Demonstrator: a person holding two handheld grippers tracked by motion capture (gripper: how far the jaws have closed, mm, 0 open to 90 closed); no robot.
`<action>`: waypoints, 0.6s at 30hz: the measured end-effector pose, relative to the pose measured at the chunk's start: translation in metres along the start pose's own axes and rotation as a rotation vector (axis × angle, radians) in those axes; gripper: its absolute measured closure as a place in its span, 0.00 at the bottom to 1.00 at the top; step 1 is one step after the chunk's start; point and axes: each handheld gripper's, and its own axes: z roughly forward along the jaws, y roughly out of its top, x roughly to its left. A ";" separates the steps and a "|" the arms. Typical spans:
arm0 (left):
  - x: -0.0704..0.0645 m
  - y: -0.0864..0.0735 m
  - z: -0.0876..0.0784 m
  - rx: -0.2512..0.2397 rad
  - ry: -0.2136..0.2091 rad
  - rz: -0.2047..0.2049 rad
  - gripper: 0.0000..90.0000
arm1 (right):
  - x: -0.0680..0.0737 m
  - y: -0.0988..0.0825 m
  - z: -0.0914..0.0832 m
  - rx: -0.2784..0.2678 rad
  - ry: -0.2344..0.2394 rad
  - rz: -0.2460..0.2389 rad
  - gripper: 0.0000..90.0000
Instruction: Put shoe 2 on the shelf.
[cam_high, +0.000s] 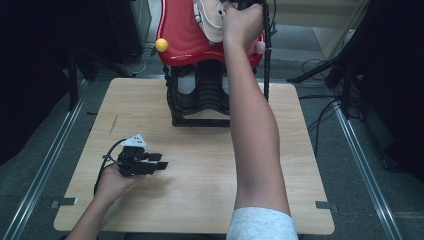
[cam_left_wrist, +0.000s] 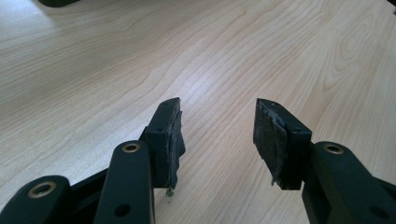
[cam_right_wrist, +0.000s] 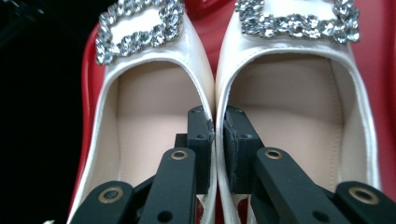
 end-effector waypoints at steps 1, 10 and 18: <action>0.000 0.000 0.000 -0.001 0.000 0.002 0.58 | 0.003 -0.001 0.002 0.011 -0.010 -0.001 0.91; 0.000 0.000 0.000 -0.004 -0.013 0.004 0.57 | 0.009 -0.005 0.009 0.027 -0.032 -0.068 0.84; -0.002 0.001 0.002 0.009 -0.015 0.016 0.56 | 0.008 -0.006 0.007 0.041 0.006 -0.096 0.71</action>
